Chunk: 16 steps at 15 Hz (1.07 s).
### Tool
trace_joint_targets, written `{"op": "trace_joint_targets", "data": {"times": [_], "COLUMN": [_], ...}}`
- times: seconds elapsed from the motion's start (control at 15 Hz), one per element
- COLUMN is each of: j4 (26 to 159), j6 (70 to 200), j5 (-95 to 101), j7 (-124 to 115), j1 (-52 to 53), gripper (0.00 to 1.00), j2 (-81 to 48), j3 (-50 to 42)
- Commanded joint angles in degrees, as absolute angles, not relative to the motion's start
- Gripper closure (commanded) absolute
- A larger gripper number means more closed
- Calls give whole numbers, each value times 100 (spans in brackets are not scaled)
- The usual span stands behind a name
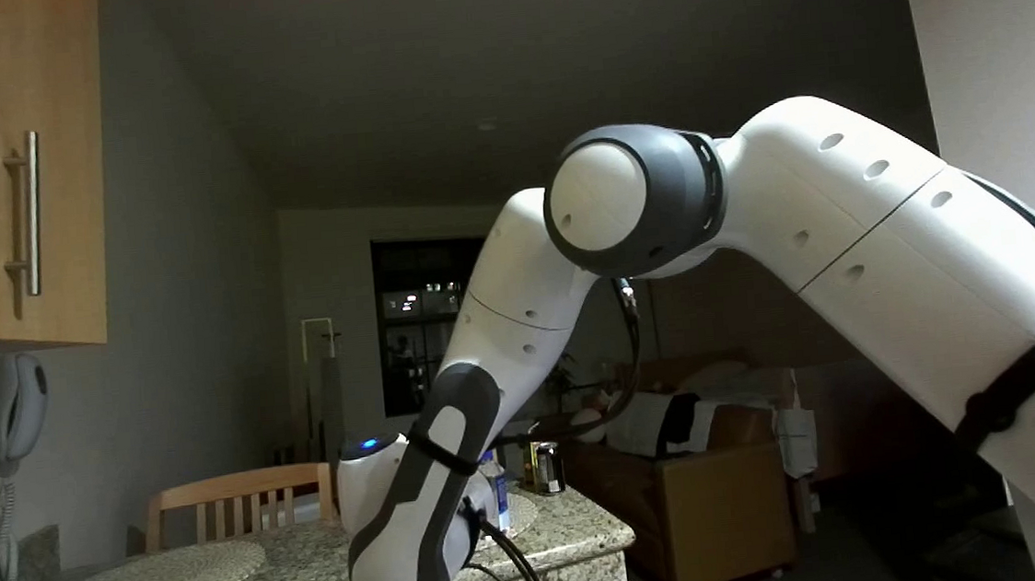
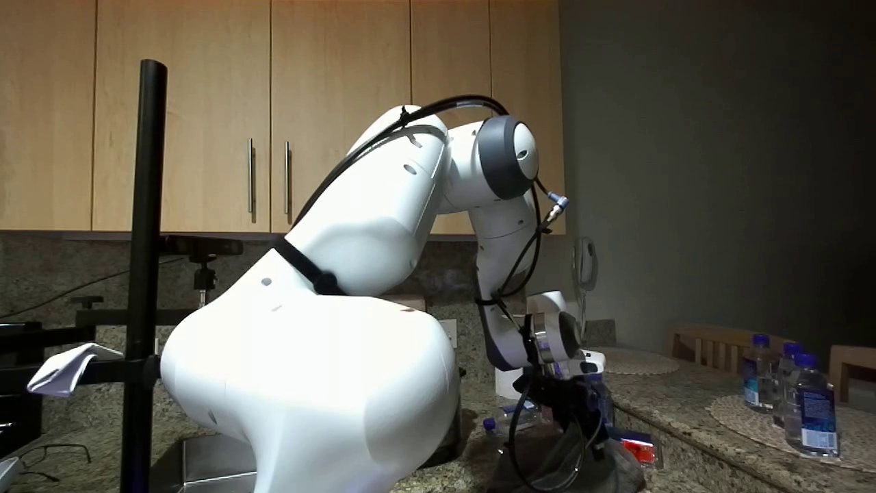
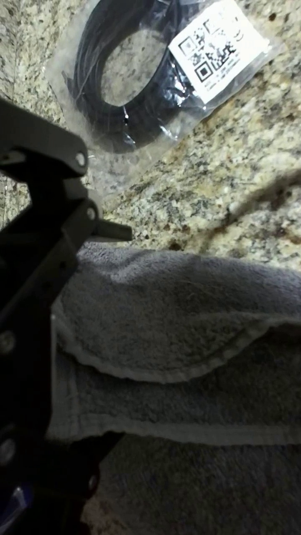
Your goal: Move the grey towel to the right.
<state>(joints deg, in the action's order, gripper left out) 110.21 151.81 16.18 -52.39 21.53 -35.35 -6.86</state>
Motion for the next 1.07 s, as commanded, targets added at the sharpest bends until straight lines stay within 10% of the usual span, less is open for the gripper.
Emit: {"op": "trace_joint_targets", "data": {"times": [0.0, 0.67, 1.0], "j4": [10953, 10980, 11064], "j6": [15281, 15438, 15530], "j5": [1608, 1364, 835], "j7": [-5208, -5070, -4738], "j1": [2184, 1965, 1533], "gripper": [9, 87, 91], "j2": [-3631, -3731, -3617], "j3": [-786, -708, -439]}}
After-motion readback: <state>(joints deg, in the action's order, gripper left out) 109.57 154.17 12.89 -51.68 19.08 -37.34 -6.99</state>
